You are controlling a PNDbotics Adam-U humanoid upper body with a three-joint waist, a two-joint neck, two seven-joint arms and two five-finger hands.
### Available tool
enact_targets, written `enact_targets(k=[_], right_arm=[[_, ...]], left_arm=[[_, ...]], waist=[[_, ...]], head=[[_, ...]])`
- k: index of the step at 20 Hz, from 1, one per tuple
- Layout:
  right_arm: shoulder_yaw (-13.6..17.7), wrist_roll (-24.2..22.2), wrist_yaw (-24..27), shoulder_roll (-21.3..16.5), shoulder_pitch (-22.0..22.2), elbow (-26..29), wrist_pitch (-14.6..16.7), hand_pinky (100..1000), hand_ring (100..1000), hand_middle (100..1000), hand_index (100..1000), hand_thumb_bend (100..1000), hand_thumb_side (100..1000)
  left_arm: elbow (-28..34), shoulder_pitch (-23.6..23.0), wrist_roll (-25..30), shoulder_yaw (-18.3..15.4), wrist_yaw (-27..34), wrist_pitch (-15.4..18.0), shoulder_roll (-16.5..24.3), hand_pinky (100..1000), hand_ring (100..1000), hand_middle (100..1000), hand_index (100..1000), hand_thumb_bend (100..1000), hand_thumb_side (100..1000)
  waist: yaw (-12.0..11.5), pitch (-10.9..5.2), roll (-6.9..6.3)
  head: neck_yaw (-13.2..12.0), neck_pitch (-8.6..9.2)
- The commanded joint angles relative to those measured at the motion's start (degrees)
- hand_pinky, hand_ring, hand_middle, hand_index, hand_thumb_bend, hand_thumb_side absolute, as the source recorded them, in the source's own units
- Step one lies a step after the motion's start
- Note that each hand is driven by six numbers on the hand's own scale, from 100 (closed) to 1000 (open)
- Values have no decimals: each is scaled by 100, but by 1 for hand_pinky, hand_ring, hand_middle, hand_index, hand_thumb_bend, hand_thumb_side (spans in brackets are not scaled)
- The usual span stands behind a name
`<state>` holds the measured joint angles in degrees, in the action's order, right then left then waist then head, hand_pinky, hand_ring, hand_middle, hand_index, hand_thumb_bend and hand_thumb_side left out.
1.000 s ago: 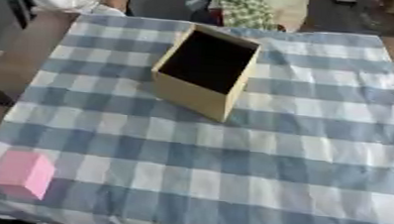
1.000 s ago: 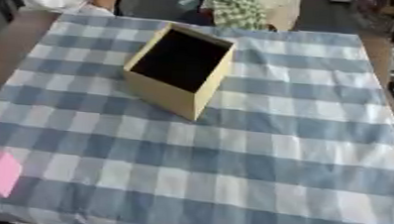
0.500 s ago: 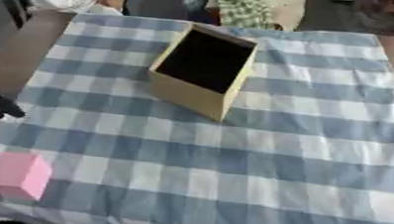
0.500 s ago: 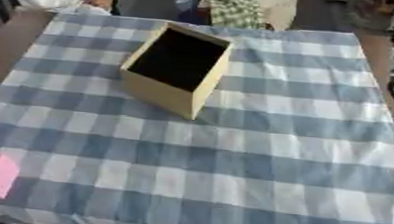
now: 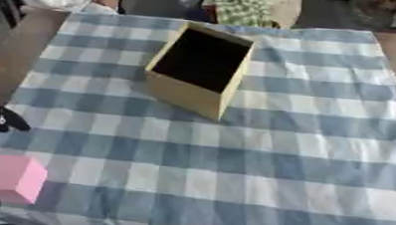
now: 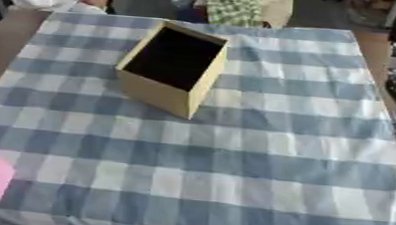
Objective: Pick up objects on the table and place them in the box.
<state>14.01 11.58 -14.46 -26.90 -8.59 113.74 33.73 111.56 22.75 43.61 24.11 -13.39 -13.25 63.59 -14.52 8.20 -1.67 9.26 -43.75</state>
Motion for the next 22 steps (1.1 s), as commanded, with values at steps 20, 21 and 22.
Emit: enact_targets(k=[20, 21, 22], right_arm=[[23, -110, 118, 78, -103, 86, -38, 784, 614, 600, 782, 100, 790], [24, -114, 119, 84, -104, 86, -41, 784, 614, 599, 782, 100, 790], [25, -118, 119, 87, -104, 86, -43, 784, 614, 599, 782, 100, 789]], left_arm=[[-1355, 365, 108, 272, -730, 368, -449, 834, 913, 939, 953, 595, 315], [-1408, 385, 123, 289, -745, 394, -478, 834, 914, 940, 953, 591, 312], [-1448, 401, 140, 306, -760, 422, -501, 835, 915, 942, 954, 585, 309]], waist=[[37, 4, 43], [40, 8, 43], [43, 13, 43]], head=[[-70, -37], [-71, -37], [-72, -37]])
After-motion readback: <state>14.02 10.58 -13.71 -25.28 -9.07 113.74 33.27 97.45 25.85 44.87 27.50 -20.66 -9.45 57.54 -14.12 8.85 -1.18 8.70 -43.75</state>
